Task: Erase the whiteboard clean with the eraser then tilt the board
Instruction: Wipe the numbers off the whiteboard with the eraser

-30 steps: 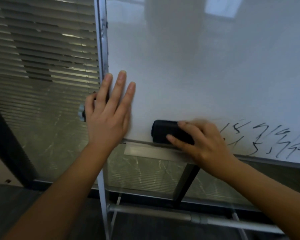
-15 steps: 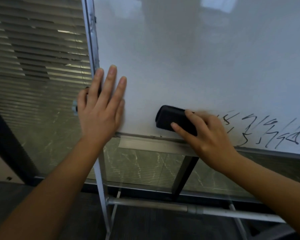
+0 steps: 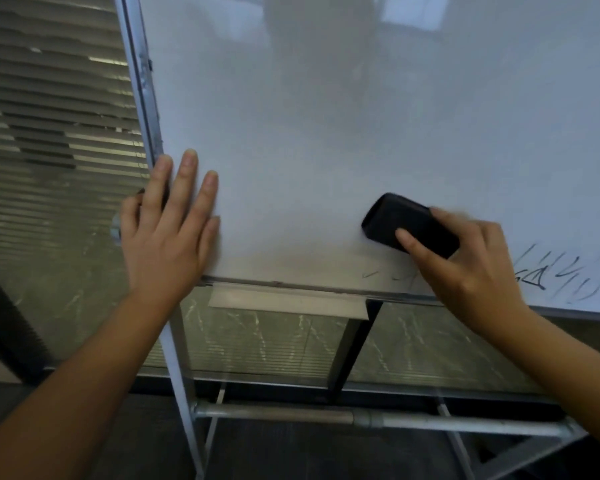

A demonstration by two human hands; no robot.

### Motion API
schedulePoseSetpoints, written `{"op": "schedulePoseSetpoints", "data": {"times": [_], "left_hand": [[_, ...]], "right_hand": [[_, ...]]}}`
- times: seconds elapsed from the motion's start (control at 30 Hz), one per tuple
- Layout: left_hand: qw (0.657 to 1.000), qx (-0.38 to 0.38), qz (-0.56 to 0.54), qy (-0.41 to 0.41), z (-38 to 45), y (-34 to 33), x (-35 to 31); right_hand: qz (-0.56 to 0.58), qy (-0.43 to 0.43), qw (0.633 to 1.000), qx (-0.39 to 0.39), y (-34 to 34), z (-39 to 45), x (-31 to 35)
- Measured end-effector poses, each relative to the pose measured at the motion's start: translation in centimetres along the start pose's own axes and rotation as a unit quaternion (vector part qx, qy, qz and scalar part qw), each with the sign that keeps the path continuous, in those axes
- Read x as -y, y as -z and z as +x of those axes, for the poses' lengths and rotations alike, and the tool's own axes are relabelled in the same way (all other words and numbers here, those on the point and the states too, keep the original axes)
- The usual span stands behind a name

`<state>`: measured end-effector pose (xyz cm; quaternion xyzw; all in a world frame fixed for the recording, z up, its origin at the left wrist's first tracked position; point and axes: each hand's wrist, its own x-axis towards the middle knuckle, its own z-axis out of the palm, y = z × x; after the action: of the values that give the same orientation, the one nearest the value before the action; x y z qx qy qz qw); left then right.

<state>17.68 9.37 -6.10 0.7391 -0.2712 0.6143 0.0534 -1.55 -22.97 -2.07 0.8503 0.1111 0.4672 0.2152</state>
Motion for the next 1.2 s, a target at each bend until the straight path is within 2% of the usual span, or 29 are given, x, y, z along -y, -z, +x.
{"op": "schedulePoseSetpoints", "data": {"times": [0.1, 0.23, 0.3, 0.37, 0.53, 0.6, 0.67, 0.7, 0.77, 0.83, 0.97, 1.07, 1.13, 1.17, 1.2], "left_hand": [[1.000, 0.012, -0.009, 0.016, 0.1, 0.1, -0.4], [0.999, 0.028, -0.015, 0.017, -0.2, 0.2, 0.1], [0.999, 0.032, -0.017, 0.015, -0.1, 0.1, 0.1], [0.999, 0.040, -0.024, 0.019, -0.1, 0.1, 0.0], [0.996, 0.067, -0.030, 0.053, 0.1, 0.6, -1.0], [0.993, 0.070, -0.052, 0.075, 1.0, 0.8, -2.9], [0.992, 0.075, -0.076, 0.070, 2.7, 0.8, -5.6], [0.991, 0.074, -0.089, 0.067, 3.9, 0.7, -7.0], [0.991, 0.053, -0.113, 0.045, 6.4, 0.5, -9.6], [0.992, 0.023, -0.125, -0.009, 8.9, 0.3, -12.4], [0.986, -0.004, -0.138, -0.097, 12.0, -0.1, -17.3], [0.988, -0.003, -0.124, -0.093, 12.0, -0.8, -18.2], [0.989, -0.005, -0.115, -0.090, 11.6, -1.2, -18.0], [0.990, -0.007, -0.111, -0.090, 11.6, -1.3, -17.9], [0.990, -0.009, -0.111, -0.091, 11.6, -1.4, -18.0]], "right_hand": [[0.023, -0.036, 0.998, -0.034, -1.3, -1.1, 1.9], [0.026, 0.056, 0.998, 0.017, -2.9, -3.4, 4.1], [0.031, 0.058, 0.997, 0.031, -2.8, -3.7, 3.7], [0.034, 0.034, 0.999, 0.022, -2.2, -3.3, 2.6], [0.028, -0.074, 0.995, -0.060, -0.3, -0.9, -1.1], [-0.011, -0.080, 0.996, -0.036, -0.7, -1.4, -1.9], [0.031, -0.134, 0.991, 0.002, -1.6, -2.1, -1.0], [0.058, -0.143, 0.988, -0.004, -1.7, -2.4, -0.2], [0.047, -0.053, 0.997, -0.041, -2.5, -4.2, 1.4], [0.064, 0.007, 0.997, -0.040, -2.8, -5.8, 2.3], [0.040, 0.005, 0.999, -0.012, -2.5, -6.6, 1.4], [0.021, -0.106, 0.994, -0.025, -0.9, -5.4, -3.2], [0.015, -0.204, 0.977, -0.068, 0.5, -3.9, -5.7], [0.047, -0.248, 0.964, -0.086, 1.1, -3.5, -6.3], [0.041, -0.254, 0.961, -0.096, 1.3, -3.7, -6.3]]}}
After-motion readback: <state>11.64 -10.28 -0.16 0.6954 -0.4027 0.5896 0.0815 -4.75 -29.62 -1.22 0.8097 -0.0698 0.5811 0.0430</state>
